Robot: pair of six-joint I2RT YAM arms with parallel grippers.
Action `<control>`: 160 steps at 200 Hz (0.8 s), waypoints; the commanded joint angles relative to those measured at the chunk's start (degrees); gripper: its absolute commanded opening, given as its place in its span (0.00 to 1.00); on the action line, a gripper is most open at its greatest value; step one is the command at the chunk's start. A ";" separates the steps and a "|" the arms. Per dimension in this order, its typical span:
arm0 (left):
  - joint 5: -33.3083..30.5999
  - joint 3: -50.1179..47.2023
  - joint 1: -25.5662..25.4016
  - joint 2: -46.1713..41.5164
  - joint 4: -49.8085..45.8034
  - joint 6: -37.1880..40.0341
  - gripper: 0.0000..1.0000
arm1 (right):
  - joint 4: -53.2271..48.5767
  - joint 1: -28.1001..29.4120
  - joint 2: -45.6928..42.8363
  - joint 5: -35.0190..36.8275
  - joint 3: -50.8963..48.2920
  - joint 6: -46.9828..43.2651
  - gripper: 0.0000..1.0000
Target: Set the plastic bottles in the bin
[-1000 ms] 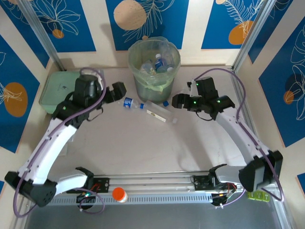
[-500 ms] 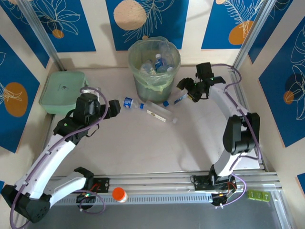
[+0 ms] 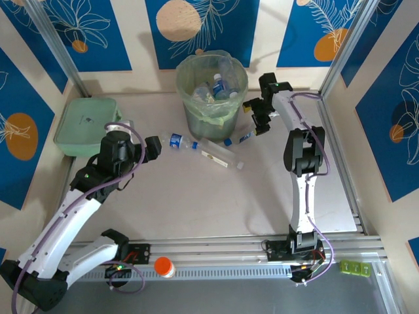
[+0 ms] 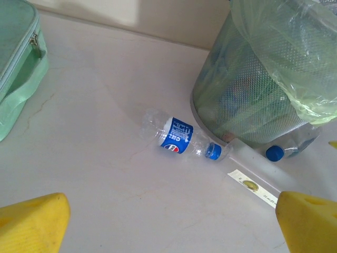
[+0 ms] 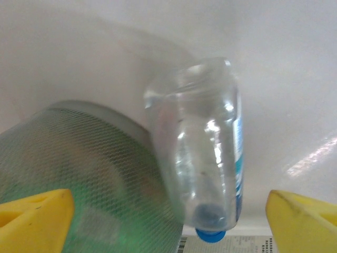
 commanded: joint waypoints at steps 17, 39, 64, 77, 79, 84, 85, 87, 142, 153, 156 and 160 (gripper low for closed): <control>-2.03 -0.08 -0.31 -0.29 1.11 0.45 1.00 | -10.68 1.67 4.46 2.38 6.52 5.95 0.94; -1.75 -0.08 -0.28 -0.16 1.31 0.45 1.00 | -10.42 2.09 6.02 2.24 7.02 6.40 0.89; -1.58 -0.08 -0.30 -0.03 1.58 0.64 1.00 | -9.33 2.30 7.77 1.57 7.36 6.36 0.86; -1.72 -0.14 -0.34 0.05 1.66 0.80 1.00 | -9.53 2.30 8.97 0.83 7.88 6.21 0.84; -1.75 -0.16 -0.34 0.08 1.66 0.80 1.00 | -9.53 2.33 9.12 0.75 7.96 6.16 0.84; -1.71 -0.17 -0.30 0.04 1.66 0.81 1.00 | -9.54 2.36 9.47 0.59 8.02 6.06 0.84; -1.69 -0.17 -0.26 0.06 1.71 0.80 1.00 | -9.54 2.35 9.54 0.57 8.04 6.05 0.84; -1.68 -0.17 -0.29 0.08 1.74 0.87 1.00 | -9.54 2.32 9.66 0.48 8.00 6.05 0.84; -1.03 -0.43 -0.32 0.76 2.46 0.89 1.00 | -7.74 2.26 8.98 0.25 5.42 5.04 0.69; -0.98 -0.43 -0.32 0.84 2.55 0.90 1.00 | -7.28 2.16 7.90 0.44 4.22 4.80 0.67; -1.07 -0.48 -0.31 0.85 2.55 0.89 1.00 | -7.03 2.12 7.40 0.59 3.51 4.69 0.65; -1.12 -0.44 -0.30 0.84 2.62 0.89 1.00 | -6.85 2.09 6.93 0.74 3.06 4.61 0.62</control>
